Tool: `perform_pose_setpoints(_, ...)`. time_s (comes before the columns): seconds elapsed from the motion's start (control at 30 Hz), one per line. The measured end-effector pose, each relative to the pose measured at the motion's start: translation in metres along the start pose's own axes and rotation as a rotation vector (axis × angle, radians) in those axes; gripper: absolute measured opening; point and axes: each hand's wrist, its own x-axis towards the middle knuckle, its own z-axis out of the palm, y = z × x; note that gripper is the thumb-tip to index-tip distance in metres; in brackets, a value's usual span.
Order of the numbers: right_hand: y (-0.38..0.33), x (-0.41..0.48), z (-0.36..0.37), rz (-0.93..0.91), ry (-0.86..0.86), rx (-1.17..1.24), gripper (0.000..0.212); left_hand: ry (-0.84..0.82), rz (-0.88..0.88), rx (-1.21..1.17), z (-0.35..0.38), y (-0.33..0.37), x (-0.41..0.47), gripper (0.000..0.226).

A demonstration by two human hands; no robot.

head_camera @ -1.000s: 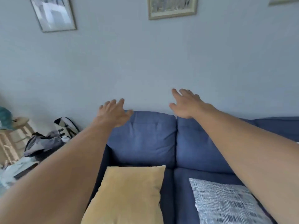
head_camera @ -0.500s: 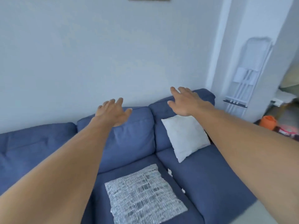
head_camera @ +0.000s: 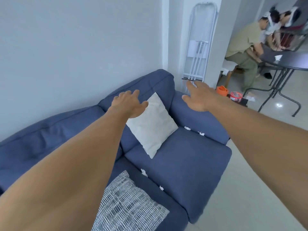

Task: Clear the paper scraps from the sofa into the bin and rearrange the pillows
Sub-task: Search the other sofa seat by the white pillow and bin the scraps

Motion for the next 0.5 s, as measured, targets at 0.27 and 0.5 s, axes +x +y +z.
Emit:
perform_pose_setpoints(0.27,-0.013,0.063,0.108,0.136,-0.095,0.067,0.064,-0.159,0.157,0.047,0.108,-0.017,0.095,0.057)
perform_pose_setpoints(0.5,-0.037,0.067,0.289,0.191,-0.354,0.143,0.064,-0.454,0.227,0.065,0.284,-0.04,0.1,0.059)
